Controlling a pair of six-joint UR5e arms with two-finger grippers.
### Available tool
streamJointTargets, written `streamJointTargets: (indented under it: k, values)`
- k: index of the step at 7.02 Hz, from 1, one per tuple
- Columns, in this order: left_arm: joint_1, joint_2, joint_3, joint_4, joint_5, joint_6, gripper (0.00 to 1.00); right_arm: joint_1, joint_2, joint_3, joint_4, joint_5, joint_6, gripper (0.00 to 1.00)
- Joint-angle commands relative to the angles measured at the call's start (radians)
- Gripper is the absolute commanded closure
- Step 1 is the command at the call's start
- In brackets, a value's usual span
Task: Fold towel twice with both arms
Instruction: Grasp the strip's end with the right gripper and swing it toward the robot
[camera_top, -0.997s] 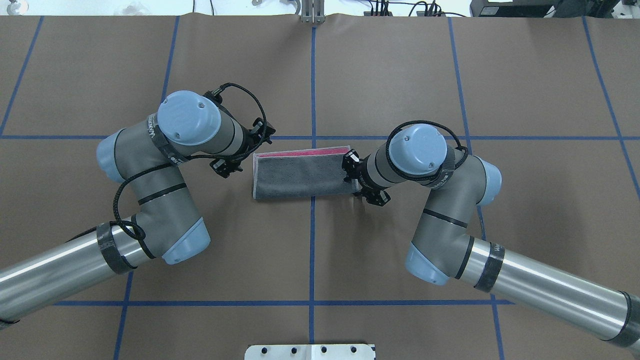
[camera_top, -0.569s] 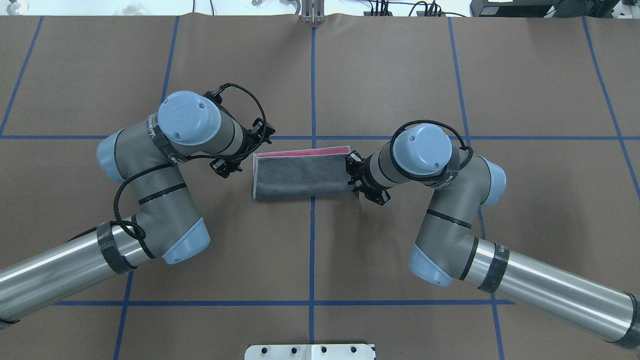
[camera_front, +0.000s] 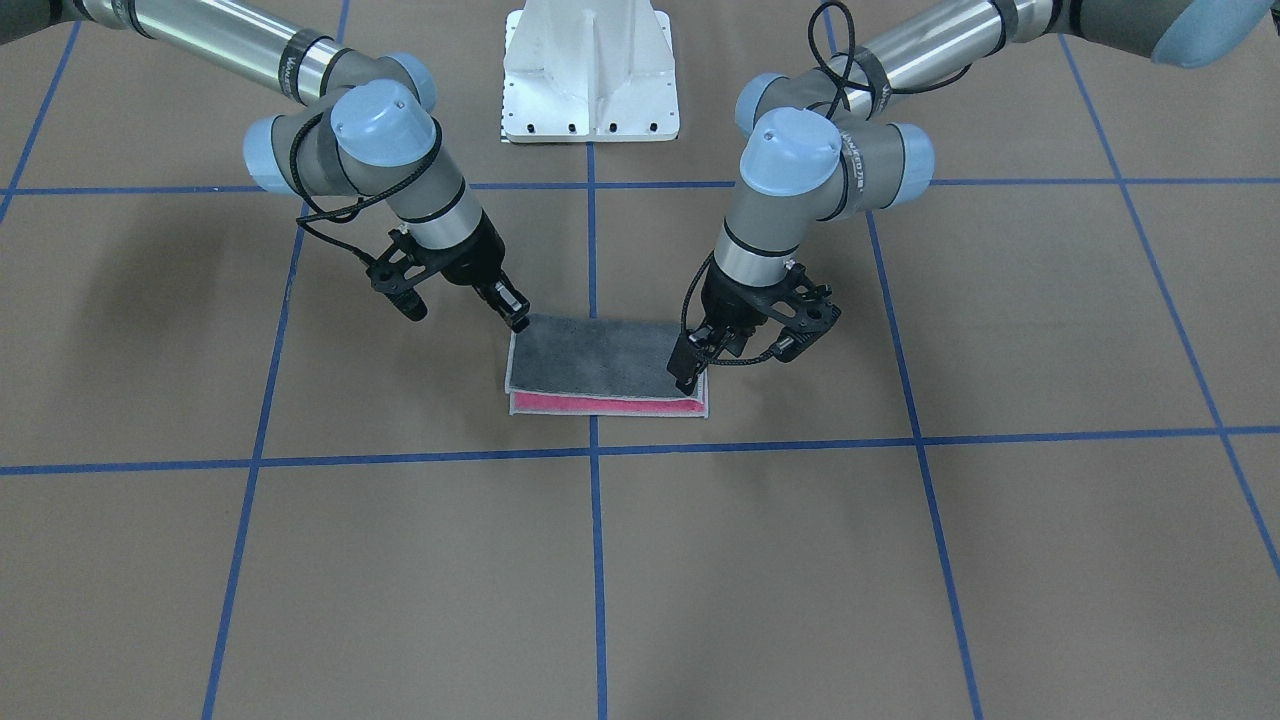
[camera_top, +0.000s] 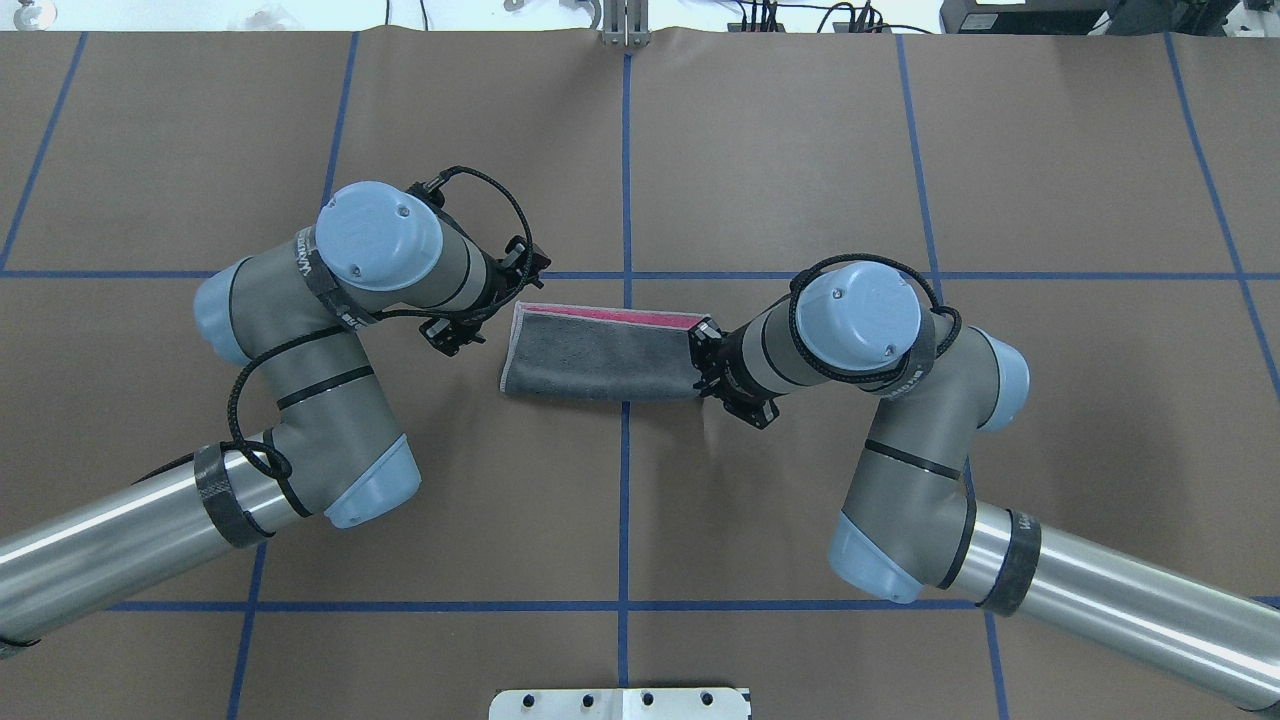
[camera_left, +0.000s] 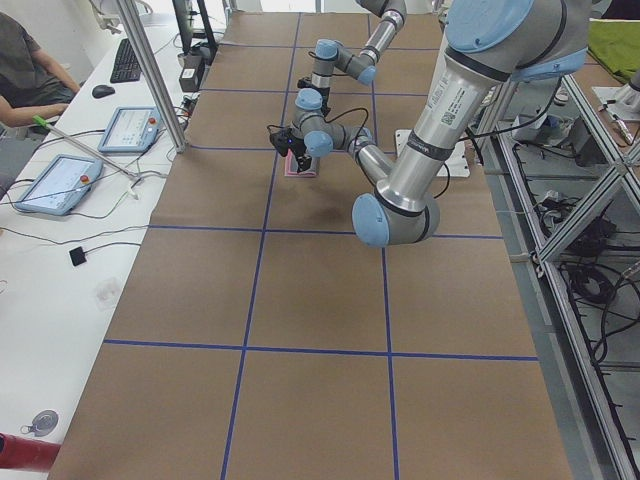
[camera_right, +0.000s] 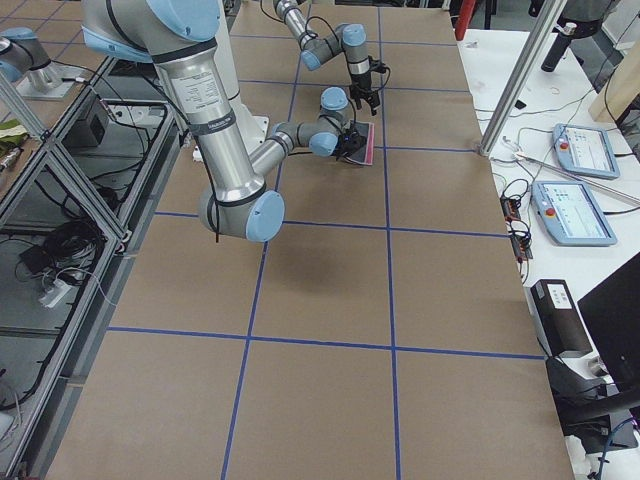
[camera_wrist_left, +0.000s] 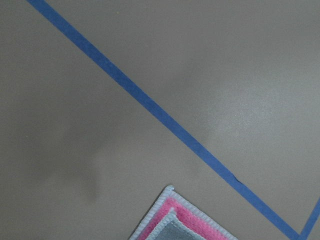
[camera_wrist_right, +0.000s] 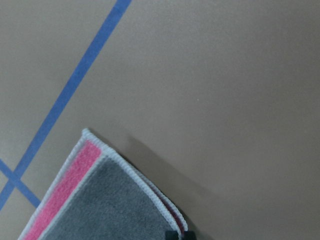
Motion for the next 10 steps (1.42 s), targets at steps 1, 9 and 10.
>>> streamJointTargets:
  k: [1, 9, 10]
  values:
    - [-0.002, -0.001, -0.002, 0.000, 0.000, 0.000, 0.00, -0.054, 0.001, 0.047, -0.038, -0.002, 0.070, 0.84]
    - [-0.002, 0.001, -0.022, 0.014, -0.003, 0.000, 0.00, -0.183, 0.090, 0.076, -0.147, -0.061, 0.196, 0.62]
    - [0.000, 0.002, -0.021, 0.014, -0.003, 0.000, 0.00, -0.159, 0.087, 0.082, -0.147, -0.054, 0.184, 0.06]
